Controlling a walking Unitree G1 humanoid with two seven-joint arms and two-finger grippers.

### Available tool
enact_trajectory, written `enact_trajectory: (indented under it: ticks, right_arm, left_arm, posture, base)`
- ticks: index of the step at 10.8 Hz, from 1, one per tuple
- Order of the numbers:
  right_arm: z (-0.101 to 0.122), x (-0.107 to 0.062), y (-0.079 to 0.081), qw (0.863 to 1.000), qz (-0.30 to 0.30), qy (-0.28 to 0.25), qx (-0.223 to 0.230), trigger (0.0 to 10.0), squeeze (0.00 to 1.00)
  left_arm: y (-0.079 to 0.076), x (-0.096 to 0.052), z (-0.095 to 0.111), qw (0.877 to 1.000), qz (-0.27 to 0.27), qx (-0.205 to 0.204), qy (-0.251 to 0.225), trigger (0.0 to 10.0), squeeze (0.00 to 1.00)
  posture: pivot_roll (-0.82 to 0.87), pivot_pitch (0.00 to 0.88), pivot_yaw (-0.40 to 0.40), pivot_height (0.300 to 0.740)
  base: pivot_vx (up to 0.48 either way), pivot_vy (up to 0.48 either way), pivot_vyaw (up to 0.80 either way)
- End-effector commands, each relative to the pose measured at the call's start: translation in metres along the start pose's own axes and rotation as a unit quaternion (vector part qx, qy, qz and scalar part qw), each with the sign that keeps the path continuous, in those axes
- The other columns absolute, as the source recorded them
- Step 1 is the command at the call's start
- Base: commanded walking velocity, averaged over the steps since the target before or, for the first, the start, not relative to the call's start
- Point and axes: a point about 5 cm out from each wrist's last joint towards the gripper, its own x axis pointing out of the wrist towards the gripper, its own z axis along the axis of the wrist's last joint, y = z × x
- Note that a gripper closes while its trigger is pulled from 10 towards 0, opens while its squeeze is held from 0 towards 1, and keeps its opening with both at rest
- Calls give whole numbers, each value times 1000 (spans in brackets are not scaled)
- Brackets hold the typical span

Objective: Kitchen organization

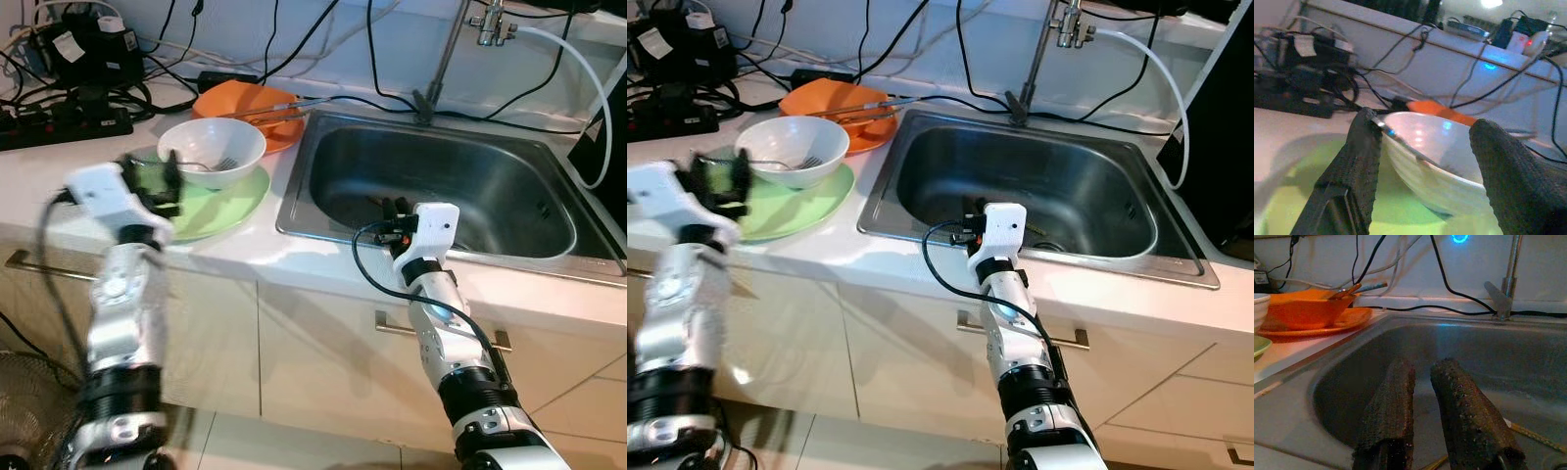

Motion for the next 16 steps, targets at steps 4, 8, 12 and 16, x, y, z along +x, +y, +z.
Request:
enact_trajectory:
  ticks: [4,8,12,16]
  right_arm:
    - [-1,-1,-4,1000,-6,3,-2,10000,0]
    - [-1,0,-1,1000,1,3,-2,10000,0]
    - [-1,-1,-3,1000,-5,3,-3,10000,0]
    - [0,0,-3,1000,-9,4,-1,10000,0]
  left_arm:
    - [-5,8,0,1000,-6,-23,-3,10000,0]
    - [-13,10,-5,999,-17,-28,3,0,0]
    - [-18,10,-7,999,-22,-32,5,0,0]
    - [-22,11,-6,999,-24,-29,5,0,0]
  posture:
    - [218,0,-69,740]
    - [220,0,-72,740]
    - [214,1,-72,740]
    - [212,36,-71,740]
  base:
    - [0,0,0]
    - [0,0,0]
    - [0,0,0]
    - [0,0,0]
